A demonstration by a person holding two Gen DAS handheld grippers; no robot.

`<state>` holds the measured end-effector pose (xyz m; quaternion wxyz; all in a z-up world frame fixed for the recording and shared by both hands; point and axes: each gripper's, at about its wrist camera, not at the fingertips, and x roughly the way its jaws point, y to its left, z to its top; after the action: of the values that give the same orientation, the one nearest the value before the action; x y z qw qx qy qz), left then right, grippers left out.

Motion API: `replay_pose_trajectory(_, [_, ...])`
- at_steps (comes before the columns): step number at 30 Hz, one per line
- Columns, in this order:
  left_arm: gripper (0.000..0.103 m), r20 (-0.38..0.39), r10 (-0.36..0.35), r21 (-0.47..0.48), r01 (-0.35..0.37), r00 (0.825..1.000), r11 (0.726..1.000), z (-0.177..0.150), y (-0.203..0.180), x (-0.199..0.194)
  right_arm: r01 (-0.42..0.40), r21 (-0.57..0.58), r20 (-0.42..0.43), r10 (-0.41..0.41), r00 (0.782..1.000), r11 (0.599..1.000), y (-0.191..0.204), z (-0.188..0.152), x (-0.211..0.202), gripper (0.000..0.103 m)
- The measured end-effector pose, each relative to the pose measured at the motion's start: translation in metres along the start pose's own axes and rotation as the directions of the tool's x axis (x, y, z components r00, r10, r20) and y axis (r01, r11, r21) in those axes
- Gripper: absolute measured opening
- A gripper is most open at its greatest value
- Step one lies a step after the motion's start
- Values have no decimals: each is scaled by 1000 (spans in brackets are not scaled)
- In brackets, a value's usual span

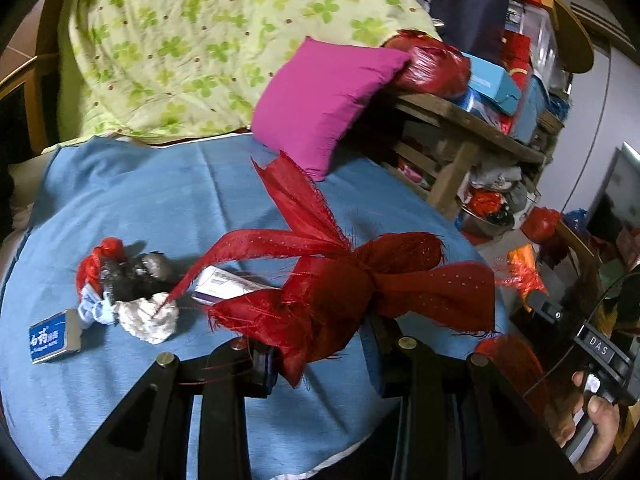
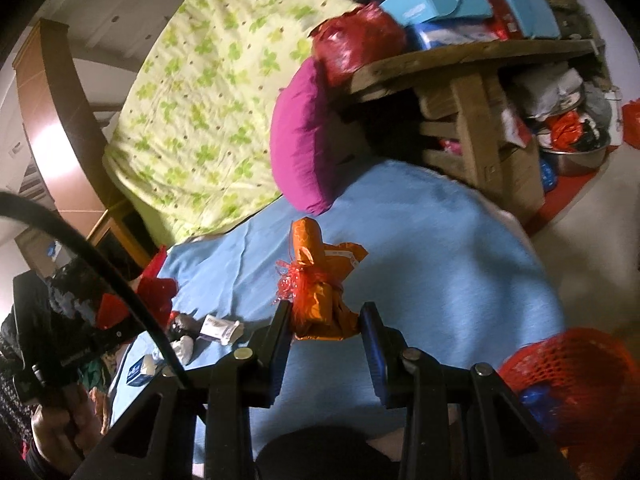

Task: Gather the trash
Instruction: 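Carry both items to the red basket and open both tools to drop them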

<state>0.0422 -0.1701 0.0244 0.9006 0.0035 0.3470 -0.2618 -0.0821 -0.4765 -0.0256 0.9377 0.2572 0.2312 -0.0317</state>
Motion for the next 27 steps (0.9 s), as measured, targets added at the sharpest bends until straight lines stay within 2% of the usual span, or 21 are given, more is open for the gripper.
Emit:
replay_pose_trajectory(11, [36,-26,-102,67,103,994,992,-9,-58,10,143,7,66,-143,988,990,-43,9,-59,37])
replay_pose_trajectory(18, [36,-60,-165,112,171,984,979,-15,-99,21,259,55,35,-261,965,964,-92,-6,-84,37])
replay_pose_trajectory(27, [36,-117,-222,179,240,968,954,-28,-151,36,360,92,-45,-358,933,928,-140,-34,-94,38])
